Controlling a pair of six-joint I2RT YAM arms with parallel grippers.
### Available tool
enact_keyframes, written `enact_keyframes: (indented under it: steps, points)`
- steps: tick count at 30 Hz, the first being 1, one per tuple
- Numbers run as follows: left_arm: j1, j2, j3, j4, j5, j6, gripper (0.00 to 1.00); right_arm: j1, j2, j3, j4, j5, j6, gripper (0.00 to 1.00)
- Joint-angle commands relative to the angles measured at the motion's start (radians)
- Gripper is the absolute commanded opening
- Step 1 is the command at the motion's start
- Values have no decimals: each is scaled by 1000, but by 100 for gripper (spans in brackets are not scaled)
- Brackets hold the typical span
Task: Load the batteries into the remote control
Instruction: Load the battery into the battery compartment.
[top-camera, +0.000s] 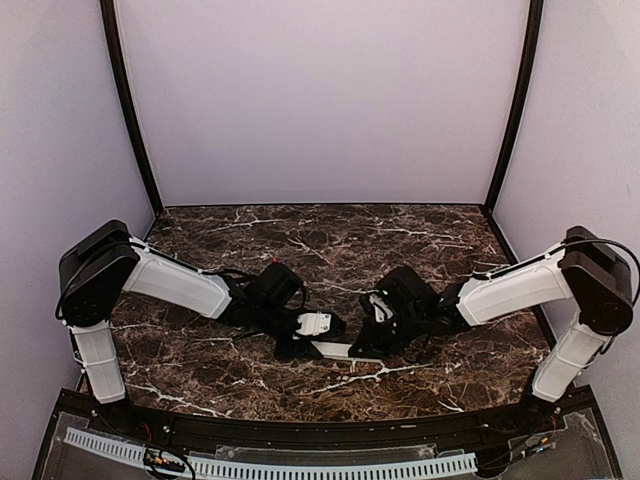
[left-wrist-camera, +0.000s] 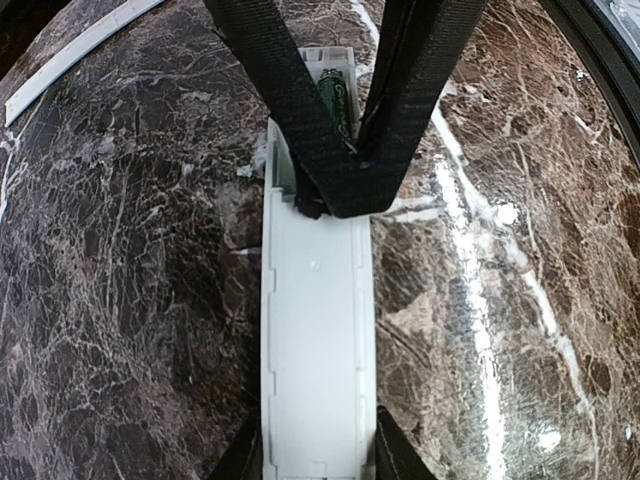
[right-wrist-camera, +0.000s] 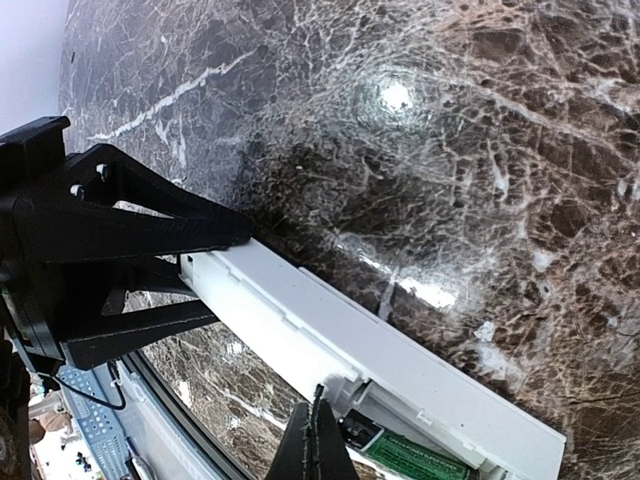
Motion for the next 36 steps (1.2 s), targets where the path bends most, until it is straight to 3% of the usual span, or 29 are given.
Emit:
enact_keyframes:
  steps: [1,16,26,36]
  points:
    - [-16,1,-10,-95,-29,18,0,-23,-6,-60,-42,22,19,0]
    - [-21,1,-7,-103,-29,23,0,-49,-30,-60,-41,-6,0,0]
    - [-25,2,-5,-105,-27,23,0,-48,-113,37,-191,42,-62,0]
    - [-25,5,-2,-110,-32,22,0,-43,-60,-30,-109,11,-27,0]
